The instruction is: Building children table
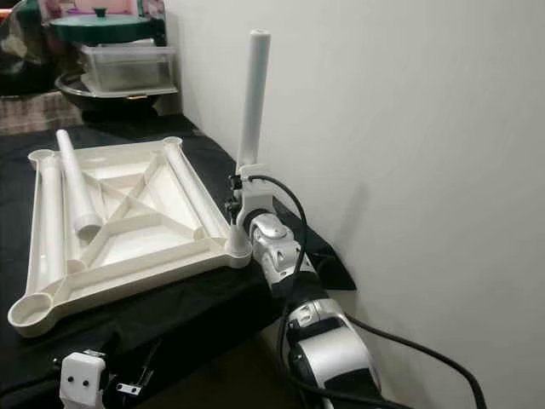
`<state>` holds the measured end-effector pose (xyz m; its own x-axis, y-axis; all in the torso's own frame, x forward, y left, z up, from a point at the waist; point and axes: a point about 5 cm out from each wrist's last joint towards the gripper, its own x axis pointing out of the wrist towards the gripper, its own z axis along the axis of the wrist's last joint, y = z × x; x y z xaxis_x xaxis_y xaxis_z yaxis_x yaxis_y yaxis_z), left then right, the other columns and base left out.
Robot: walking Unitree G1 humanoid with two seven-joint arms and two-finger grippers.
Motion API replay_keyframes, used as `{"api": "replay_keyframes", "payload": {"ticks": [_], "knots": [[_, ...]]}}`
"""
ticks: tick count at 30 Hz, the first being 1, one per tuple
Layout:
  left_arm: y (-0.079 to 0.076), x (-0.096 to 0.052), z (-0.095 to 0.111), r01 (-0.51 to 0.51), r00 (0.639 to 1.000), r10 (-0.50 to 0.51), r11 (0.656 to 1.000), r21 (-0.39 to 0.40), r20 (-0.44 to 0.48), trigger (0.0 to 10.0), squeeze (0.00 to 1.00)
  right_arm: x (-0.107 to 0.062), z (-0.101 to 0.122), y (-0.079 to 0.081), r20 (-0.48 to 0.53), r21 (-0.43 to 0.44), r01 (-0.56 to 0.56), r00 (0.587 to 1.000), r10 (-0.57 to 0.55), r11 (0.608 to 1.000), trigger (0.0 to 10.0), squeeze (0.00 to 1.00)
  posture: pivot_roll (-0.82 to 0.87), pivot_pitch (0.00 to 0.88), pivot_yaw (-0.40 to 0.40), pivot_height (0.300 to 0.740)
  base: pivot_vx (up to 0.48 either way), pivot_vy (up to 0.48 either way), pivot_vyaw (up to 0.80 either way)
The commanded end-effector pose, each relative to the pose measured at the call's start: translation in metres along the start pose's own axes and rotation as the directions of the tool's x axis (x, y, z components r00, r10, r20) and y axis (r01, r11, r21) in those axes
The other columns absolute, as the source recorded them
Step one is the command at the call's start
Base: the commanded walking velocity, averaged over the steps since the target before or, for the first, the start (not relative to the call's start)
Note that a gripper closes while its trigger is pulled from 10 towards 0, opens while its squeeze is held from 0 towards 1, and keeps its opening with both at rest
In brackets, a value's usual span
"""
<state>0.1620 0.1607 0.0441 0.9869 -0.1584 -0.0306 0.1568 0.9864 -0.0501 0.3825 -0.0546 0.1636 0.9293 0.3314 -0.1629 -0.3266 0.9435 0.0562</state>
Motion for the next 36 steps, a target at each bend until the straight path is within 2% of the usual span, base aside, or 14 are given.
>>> {"api": "replay_keyframes", "payload": {"ticks": [1, 5, 6, 11, 13, 14, 15, 18, 19, 20, 23, 28, 32, 36], "knots": [[-0.002, 0.002, -0.002, 0.011, 1.0, -0.011, 1.0, -0.007, -0.014, 10.0, 0.0, -0.002, -0.017, 0.014, -0.05, 0.033, -0.136, 0.989, 0.138, 0.99, 10.0, 1.0, 0.14, 0.0, -0.112, 0.74, 0.0, 0.0, 0.0], [-0.001, 0.002, -0.003, 0.012, 1.0, -0.012, 1.0, -0.006, -0.015, 10.0, 0.0, 0.0, -0.006, 0.022, -0.014, 0.051, -0.227, 0.973, 0.228, 0.972, 10.0, 1.0, 0.15, 0.0, -0.114, 0.74, 0.0, 0.0, 0.0], [-0.001, 0.002, -0.003, 0.012, 1.0, -0.012, 1.0, -0.004, -0.015, 10.0, 0.0, 0.0, 0.006, 0.034, 0.029, 0.063, -0.344, 0.939, 0.343, 0.937, 10.0, 0.0, 0.15, 0.0, -0.115, 0.74, 0.0, 0.0, 0.0], [0.001, 0.001, -0.003, 0.01, 1.0, -0.01, 1.0, -0.001, -0.016, 10.0, 0.0, -0.016, 0.038, 0.058, 0.159, -0.03, -0.666, 0.733, 0.662, 0.745, 10.0, 0.0, 0.15, 0.0, -0.116, 0.74, 0.0, 0.0, 0.0], [0.002, 0.001, -0.003, 0.011, 1.0, -0.011, 1.0, 0.0, -0.015, 10.0, 0.0, -0.038, 0.038, 0.066, 0.121, -0.165, -0.836, 0.51, 0.852, 0.524, 10.0, 0.0, 0.16, 0.0, -0.121, 0.74, 0.0, 0.0, 0.0], [0.002, 0.001, -0.003, 0.011, 1.0, -0.011, 1.0, 0.0, -0.015, 10.0, 0.0, -0.038, 0.038, 0.066, 0.121, -0.165, -0.836, 0.51, 0.852, 0.524, 10.0, 0.0, 0.16, 0.0, -0.121, 0.74, 0.0, 0.0, 0.0], [0.002, 0.001, -0.003, 0.009, 1.0, -0.009, 1.0, 0.002, -0.014, 10.0, 0.0, -0.051, 0.022, 0.071, 0.013, -0.224, -0.9, 0.382, 0.924, 0.375, 10.0, 0.0, 0.16, 0.0, -0.122, 0.74, 0.0, 0.0, 0.0], [0.002, 0.001, -0.003, 0.007, 1.0, -0.007, 1.0, 0.003, -0.014, 10.0, 0.0, -0.053, 0.016, 0.072, -0.025, -0.227, -0.912, 0.355, 0.935, 0.34, 8.4, 0.0, 0.16, 0.0, -0.122, 0.74, 0.0, 0.0, 0.0], [0.002, 0.001, -0.003, 0.007, 1.0, -0.007, 1.0, 0.003, -0.014, 10.0, 0.0, -0.053, 0.016, 0.072, -0.025, -0.227, -0.912, 0.355, 0.935, 0.34, 8.4, 0.0, 0.16, 0.0, -0.122, 0.74, 0.0, 0.0, 0.0], [0.003, 0.001, -0.003, 0.003, 1.0, -0.003, 1.0, 0.004, -0.013, 10.0, 0.0, -0.051, 0.004, 0.073, -0.079, -0.226, -0.909, 0.376, 0.923, 0.351, 0.7, 0.0, 0.17, 0.0, -0.128, 0.74, 0.0, 0.0, 0.0], [0.002, 0.001, -0.003, 0.0, 1.0, 0.0, 1.0, 0.004, -0.012, 10.0, 0.0, -0.045, -0.007, 0.072, -0.131, -0.227, -0.889, 0.432, 0.892, 0.397, 0.0, 0.0, 0.17, 0.0, -0.126, 0.74, 0.0, 0.0, 0.0], [0.002, 0.0, -0.003, 0.007, 1.0, -0.007, 1.0, 0.002, -0.013, 10.0, 0.0, -0.008, -0.029, 0.037, -0.206, -0.245, -0.51, 0.859, 0.469, 0.825, 0.0, 0.0, 0.16, 0.0, -0.113, 0.74, 0.0, 0.0, 0.0], [0.001, 0.0, -0.003, 0.014, 1.0, -0.014, 1.0, -0.001, -0.014, 10.0, 0.0, -0.002, -0.031, -0.013, -0.15, -0.157, -0.044, 0.988, 0.02, 0.987, 0.0, 0.0, 0.15, 0.0, -0.111, 0.74, 0.0, 0.0, 0.0], [0.0, 0.0, -0.003, 0.015, 1.0, -0.015, 1.0, -0.002, -0.015, 10.0, 0.0, -0.006, -0.035, -0.032, -0.155, -0.098, 0.121, 0.979, -0.135, 0.988, 0.0, 0.0, 0.15, 0.0, -0.111, 0.74, 0.0, 0.0, 0.0]]}}
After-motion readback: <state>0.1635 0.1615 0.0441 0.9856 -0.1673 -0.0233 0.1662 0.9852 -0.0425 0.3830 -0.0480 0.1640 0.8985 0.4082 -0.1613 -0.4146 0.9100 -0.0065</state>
